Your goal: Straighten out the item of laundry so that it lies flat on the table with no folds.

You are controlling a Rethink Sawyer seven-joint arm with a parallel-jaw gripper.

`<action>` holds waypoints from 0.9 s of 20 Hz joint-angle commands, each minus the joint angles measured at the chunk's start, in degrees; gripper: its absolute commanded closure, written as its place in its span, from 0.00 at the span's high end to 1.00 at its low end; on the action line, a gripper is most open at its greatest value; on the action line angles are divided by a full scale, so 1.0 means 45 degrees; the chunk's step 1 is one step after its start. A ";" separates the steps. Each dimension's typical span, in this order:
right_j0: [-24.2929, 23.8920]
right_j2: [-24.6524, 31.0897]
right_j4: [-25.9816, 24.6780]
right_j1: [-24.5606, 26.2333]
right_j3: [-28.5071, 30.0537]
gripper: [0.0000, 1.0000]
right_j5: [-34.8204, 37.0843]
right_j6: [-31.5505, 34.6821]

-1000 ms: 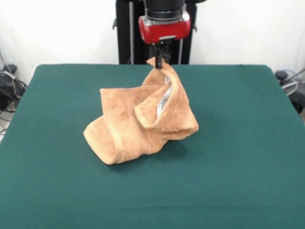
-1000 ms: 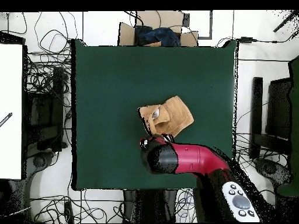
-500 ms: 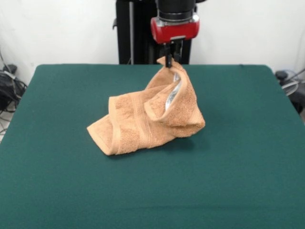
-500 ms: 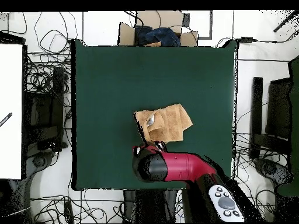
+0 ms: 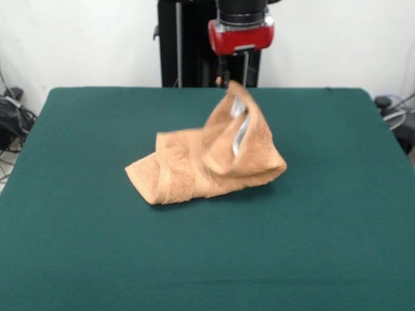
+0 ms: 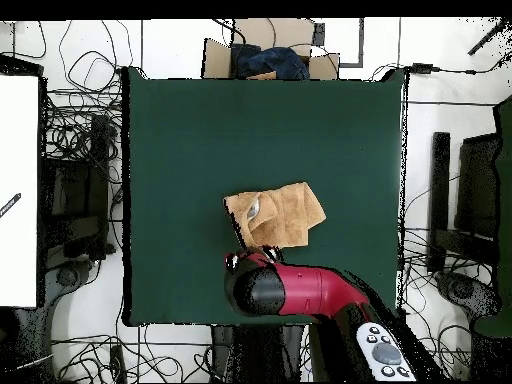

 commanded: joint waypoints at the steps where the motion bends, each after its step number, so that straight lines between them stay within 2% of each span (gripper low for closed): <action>1: 0.0280 0.0068 0.0499 0.0005 0.0431 1.00 0.0912 0.2092; 8: 0.0038 0.0521 0.0393 0.0014 0.0353 1.00 0.1193 0.1557; 18: -0.0004 0.0393 0.1330 0.0552 0.0507 1.00 0.1019 0.2470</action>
